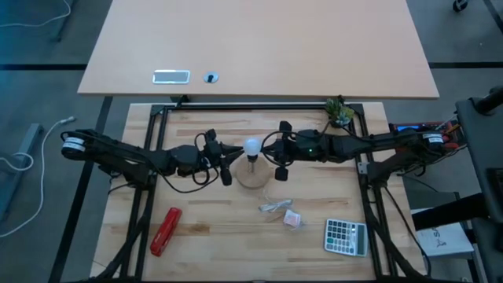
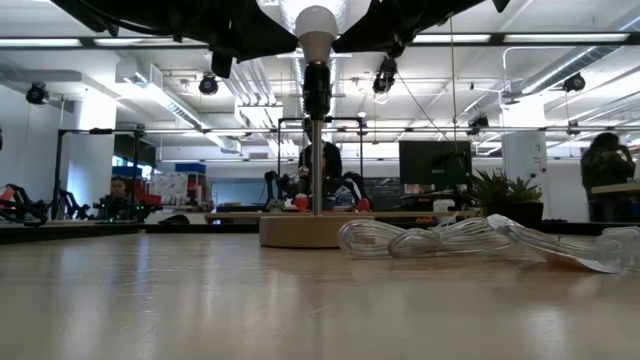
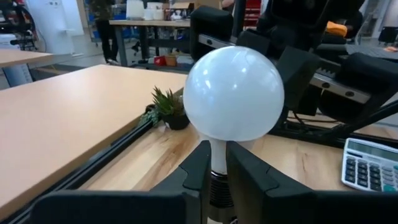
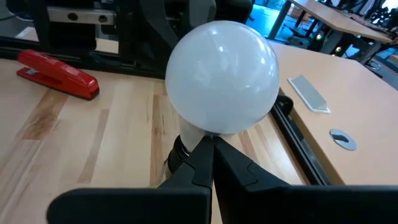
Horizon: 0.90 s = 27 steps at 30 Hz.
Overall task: Screw lightbulb
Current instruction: Insert the lightbulb into the lamp
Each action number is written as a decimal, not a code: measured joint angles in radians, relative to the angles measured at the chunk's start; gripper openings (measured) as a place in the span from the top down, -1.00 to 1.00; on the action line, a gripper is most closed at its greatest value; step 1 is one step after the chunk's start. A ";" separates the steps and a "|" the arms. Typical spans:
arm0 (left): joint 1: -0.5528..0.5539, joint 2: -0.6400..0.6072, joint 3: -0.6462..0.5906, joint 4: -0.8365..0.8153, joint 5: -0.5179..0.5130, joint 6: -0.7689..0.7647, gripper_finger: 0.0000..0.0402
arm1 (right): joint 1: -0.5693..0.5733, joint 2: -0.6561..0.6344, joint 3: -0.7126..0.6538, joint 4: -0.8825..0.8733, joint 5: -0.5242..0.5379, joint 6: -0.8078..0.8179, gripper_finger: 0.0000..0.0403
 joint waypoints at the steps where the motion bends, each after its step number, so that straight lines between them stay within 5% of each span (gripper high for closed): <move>1: 0.000 0.000 0.000 0.000 0.000 0.000 0.80 | 0.000 0.000 0.000 0.000 0.000 0.001 1.00; 27: -0.028 0.004 0.000 -0.003 0.010 -0.047 0.80 | -0.001 0.000 0.000 -0.001 0.059 -0.002 1.00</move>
